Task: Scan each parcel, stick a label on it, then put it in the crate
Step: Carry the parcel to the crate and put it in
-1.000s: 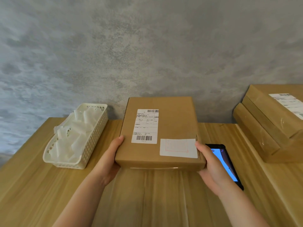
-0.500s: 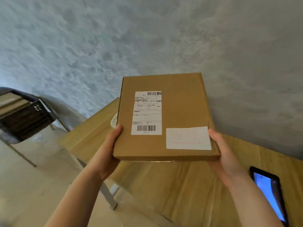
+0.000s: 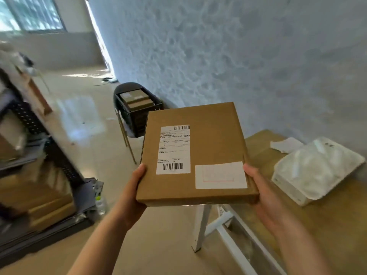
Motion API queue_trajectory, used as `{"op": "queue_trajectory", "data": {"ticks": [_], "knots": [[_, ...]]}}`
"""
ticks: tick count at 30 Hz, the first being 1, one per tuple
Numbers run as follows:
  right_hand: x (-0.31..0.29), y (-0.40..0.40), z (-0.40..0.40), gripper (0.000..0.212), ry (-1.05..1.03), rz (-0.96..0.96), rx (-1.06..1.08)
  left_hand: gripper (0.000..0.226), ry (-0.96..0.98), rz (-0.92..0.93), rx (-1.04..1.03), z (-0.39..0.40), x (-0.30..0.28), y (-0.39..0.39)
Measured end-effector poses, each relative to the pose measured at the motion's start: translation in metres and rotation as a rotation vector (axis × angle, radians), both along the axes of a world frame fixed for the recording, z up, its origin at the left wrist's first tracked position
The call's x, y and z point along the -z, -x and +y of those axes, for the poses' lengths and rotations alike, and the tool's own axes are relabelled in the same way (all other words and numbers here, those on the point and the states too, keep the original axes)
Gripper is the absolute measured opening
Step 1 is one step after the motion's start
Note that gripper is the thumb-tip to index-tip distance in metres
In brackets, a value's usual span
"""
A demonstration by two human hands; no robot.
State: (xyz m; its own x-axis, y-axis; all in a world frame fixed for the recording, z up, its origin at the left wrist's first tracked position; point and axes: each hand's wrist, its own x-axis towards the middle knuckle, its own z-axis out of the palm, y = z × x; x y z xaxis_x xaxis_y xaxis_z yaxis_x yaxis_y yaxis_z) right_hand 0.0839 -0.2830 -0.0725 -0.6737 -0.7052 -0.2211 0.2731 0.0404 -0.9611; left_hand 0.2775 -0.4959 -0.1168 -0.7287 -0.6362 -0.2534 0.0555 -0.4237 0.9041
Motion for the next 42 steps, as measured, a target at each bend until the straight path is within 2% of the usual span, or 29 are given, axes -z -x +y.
{"op": "queue_trajectory", "data": {"ticks": [3,8,14,18,22,28,36,42], "knots": [[0.021,-0.020,-0.077,0.044,-0.025,-0.053,-0.088,0.049,-0.021,-0.038,-0.080,-0.057,0.007,-0.035],[0.050,-0.040,-0.182,0.038,-0.048,-0.085,-0.216,0.050,-0.060,-0.106,-0.196,-0.138,0.023,-0.075],[0.071,-0.019,-0.295,0.038,-0.073,-0.088,-0.346,0.053,-0.117,-0.140,-0.318,-0.226,0.046,-0.074],[0.087,0.019,-0.376,0.037,-0.094,-0.098,-0.365,0.041,-0.140,-0.161,-0.377,-0.297,0.063,-0.039],[0.095,0.076,-0.462,0.039,-0.123,-0.136,-0.394,0.049,-0.187,-0.166,-0.371,-0.374,0.070,0.014],[0.097,0.156,-0.576,0.042,-0.197,-0.152,-0.429,0.044,-0.219,-0.181,-0.371,-0.481,0.074,0.091],[0.129,0.249,-0.713,0.041,-0.365,-0.137,-0.408,0.048,-0.240,-0.366,-0.252,-0.627,0.115,0.177],[0.153,0.314,-0.836,0.043,-0.464,-0.098,-0.354,0.051,-0.227,-0.438,-0.298,-0.745,0.136,0.239]]}}
